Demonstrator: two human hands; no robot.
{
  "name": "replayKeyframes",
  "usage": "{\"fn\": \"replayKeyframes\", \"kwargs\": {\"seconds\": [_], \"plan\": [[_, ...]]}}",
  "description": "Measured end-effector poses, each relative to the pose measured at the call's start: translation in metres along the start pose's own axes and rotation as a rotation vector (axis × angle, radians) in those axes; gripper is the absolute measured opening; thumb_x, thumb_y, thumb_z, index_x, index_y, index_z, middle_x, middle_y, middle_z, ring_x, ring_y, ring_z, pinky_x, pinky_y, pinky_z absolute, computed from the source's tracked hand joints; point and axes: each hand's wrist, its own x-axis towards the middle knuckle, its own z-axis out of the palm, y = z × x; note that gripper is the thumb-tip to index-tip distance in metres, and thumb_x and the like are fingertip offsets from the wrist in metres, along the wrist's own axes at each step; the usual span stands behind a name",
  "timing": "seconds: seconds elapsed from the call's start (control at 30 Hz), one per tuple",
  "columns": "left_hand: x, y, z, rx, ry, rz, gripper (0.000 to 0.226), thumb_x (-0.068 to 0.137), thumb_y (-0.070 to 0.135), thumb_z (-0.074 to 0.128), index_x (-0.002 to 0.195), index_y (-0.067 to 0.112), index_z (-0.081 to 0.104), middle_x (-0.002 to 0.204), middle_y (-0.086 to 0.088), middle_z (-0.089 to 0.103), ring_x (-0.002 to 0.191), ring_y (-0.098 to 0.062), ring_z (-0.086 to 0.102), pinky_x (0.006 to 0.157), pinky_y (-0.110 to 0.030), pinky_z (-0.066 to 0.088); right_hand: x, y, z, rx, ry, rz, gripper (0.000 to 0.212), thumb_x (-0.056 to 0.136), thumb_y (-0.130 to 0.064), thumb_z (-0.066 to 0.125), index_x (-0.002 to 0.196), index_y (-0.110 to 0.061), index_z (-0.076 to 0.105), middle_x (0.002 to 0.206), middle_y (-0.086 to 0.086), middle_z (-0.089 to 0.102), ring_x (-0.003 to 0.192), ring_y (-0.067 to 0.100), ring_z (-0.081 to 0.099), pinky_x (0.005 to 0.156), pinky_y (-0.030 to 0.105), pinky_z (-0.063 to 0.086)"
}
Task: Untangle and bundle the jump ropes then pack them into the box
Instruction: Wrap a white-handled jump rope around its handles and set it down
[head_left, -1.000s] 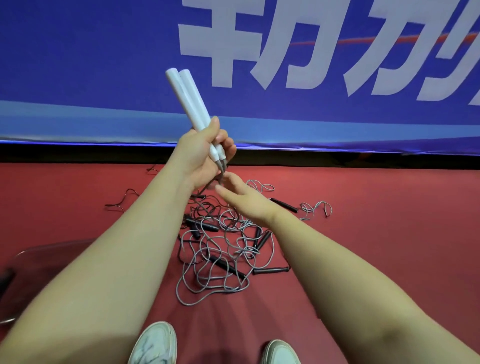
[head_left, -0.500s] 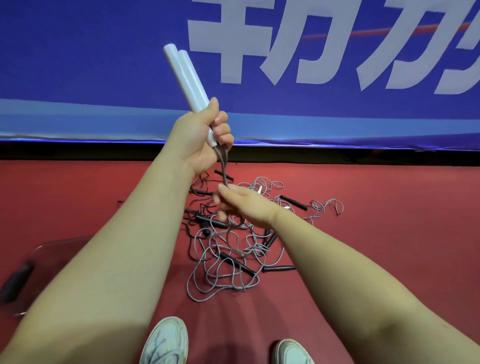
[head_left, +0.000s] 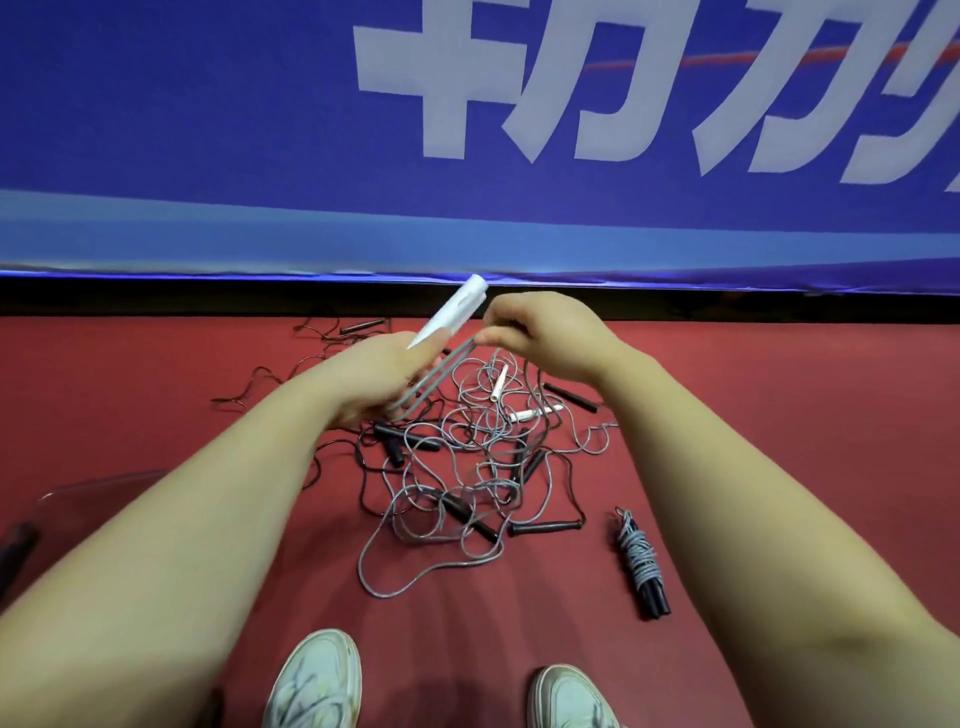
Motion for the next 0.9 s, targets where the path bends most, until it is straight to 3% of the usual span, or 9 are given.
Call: {"fn": "replayKeyframes", "kwargs": {"seconds": [0.07, 0.17, 0.3, 0.43, 0.57, 0.7, 0.83, 0.9], "plan": [[-0.003, 0.003, -0.001, 0.124, -0.060, 0.069, 0.040, 0.095, 0.049, 0.041, 0.107, 0.014, 0.055, 0.075, -0.005, 0.064, 0.043, -0.011, 0.038, 0.037, -0.017, 0.030, -0.002, 0.001, 0.004, 0.115, 0.057, 0.020, 0.038, 0.086, -0.037, 0.064, 0.107, -0.009, 0.050, 0.071, -0.010, 0.051, 0.062, 0.013, 0.046, 0.059, 0.030, 0.036], [-0.003, 0.000, -0.004, 0.161, -0.166, 0.049, 0.030, 0.089, 0.041, 0.059, 0.096, 0.013, 0.052, 0.060, -0.003, 0.058, 0.042, -0.013, 0.035, 0.041, -0.020, 0.026, -0.003, 0.002, 0.001, 0.174, 0.105, 0.050, 0.056, 0.082, -0.037, 0.068, 0.120, -0.009, 0.037, 0.065, -0.007, 0.047, 0.054, 0.008, 0.042, 0.053, 0.027, 0.031], [0.001, -0.007, -0.005, 0.220, -0.170, -0.040, 0.028, 0.083, 0.028, 0.071, 0.086, 0.006, 0.053, 0.050, 0.002, 0.045, 0.042, -0.013, 0.033, 0.040, -0.019, 0.026, -0.003, 0.001, 0.000, -0.057, 0.062, -0.018, 0.069, 0.087, -0.040, 0.061, 0.146, -0.032, 0.028, 0.092, -0.006, 0.060, 0.075, 0.011, 0.048, 0.064, 0.026, 0.034], [0.004, -0.012, -0.007, 0.281, -0.136, -0.078, 0.029, 0.087, 0.031, 0.066, 0.076, 0.014, 0.046, 0.049, 0.002, 0.045, 0.040, -0.013, 0.031, 0.039, -0.019, 0.025, 0.000, -0.001, 0.005, -0.217, 0.062, -0.130, 0.048, 0.088, -0.043, 0.057, 0.133, -0.027, 0.049, 0.114, -0.003, 0.061, 0.098, 0.019, 0.058, 0.069, 0.027, 0.037], [0.000, -0.016, -0.008, 0.242, -0.183, -0.105, 0.035, 0.085, 0.033, 0.068, 0.068, 0.014, 0.044, 0.051, 0.000, 0.045, 0.040, -0.013, 0.030, 0.037, -0.018, 0.026, 0.000, -0.003, 0.009, -0.294, 0.049, -0.180, 0.049, 0.087, -0.049, 0.055, 0.125, -0.018, 0.052, 0.113, 0.006, 0.055, 0.082, 0.027, 0.057, 0.060, 0.029, 0.036], [-0.005, -0.023, -0.007, 0.163, -0.225, -0.101, 0.028, 0.087, 0.029, 0.066, 0.067, 0.017, 0.050, 0.051, 0.005, 0.049, 0.038, -0.008, 0.034, 0.038, -0.016, 0.027, -0.001, -0.008, 0.010, -0.251, -0.129, -0.106, 0.048, 0.090, -0.048, 0.052, 0.125, -0.015, 0.045, 0.076, 0.002, 0.054, 0.068, 0.024, 0.050, 0.052, 0.032, 0.027], [-0.006, -0.028, -0.004, 0.256, -0.212, -0.045, 0.021, 0.084, 0.030, 0.069, 0.073, 0.020, 0.054, 0.059, 0.008, 0.054, 0.050, -0.010, 0.039, 0.050, -0.025, 0.029, -0.003, -0.007, 0.012, -0.126, -0.209, -0.049, 0.043, 0.091, -0.044, 0.053, 0.123, -0.017, 0.046, 0.083, 0.001, 0.058, 0.070, 0.020, 0.048, 0.056, 0.030, 0.029], [-0.009, -0.026, -0.002, 0.149, -0.275, -0.022, 0.020, 0.084, 0.023, 0.070, 0.082, 0.016, 0.051, 0.068, 0.001, 0.059, 0.052, -0.011, 0.045, 0.049, -0.023, 0.033, -0.003, -0.007, 0.013, -0.106, -0.235, -0.039, 0.042, 0.091, -0.044, 0.053, 0.122, -0.017, 0.046, 0.087, 0.001, 0.060, 0.071, 0.020, 0.049, 0.060, 0.028, 0.030]]}}
